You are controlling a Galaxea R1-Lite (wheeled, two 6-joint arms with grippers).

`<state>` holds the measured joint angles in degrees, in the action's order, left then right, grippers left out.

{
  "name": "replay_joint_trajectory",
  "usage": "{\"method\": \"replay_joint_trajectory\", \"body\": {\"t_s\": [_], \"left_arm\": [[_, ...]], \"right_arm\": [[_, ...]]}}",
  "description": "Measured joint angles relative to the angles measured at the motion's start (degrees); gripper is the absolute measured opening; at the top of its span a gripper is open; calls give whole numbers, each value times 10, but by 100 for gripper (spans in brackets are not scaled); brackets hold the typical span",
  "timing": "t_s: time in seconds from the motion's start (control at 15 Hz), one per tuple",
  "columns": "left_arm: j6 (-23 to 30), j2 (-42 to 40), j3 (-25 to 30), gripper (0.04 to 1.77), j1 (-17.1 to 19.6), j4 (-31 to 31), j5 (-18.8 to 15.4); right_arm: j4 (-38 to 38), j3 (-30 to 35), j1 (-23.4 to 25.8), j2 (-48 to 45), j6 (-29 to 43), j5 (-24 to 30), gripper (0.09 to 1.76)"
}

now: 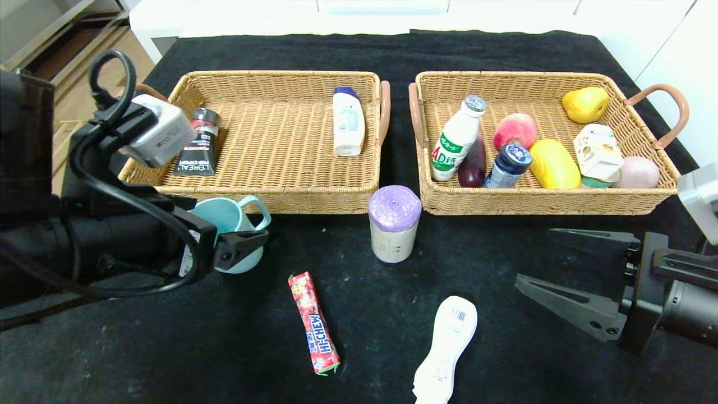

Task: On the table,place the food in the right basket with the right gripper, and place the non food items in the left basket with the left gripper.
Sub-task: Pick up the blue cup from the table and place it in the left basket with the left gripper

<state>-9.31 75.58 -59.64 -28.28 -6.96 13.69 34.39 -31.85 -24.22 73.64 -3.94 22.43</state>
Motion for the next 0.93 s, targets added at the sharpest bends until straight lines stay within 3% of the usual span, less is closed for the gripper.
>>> {"method": "replay_joint_trajectory", "body": {"t_s": [0.27, 0.93], "left_arm": [[1, 46, -24, 172, 11, -2, 8], [18, 100, -18, 172, 20, 6, 17]], "right_arm": [[0, -2, 4, 2, 0, -1, 170], [1, -5, 12, 3, 0, -1, 171]]}}
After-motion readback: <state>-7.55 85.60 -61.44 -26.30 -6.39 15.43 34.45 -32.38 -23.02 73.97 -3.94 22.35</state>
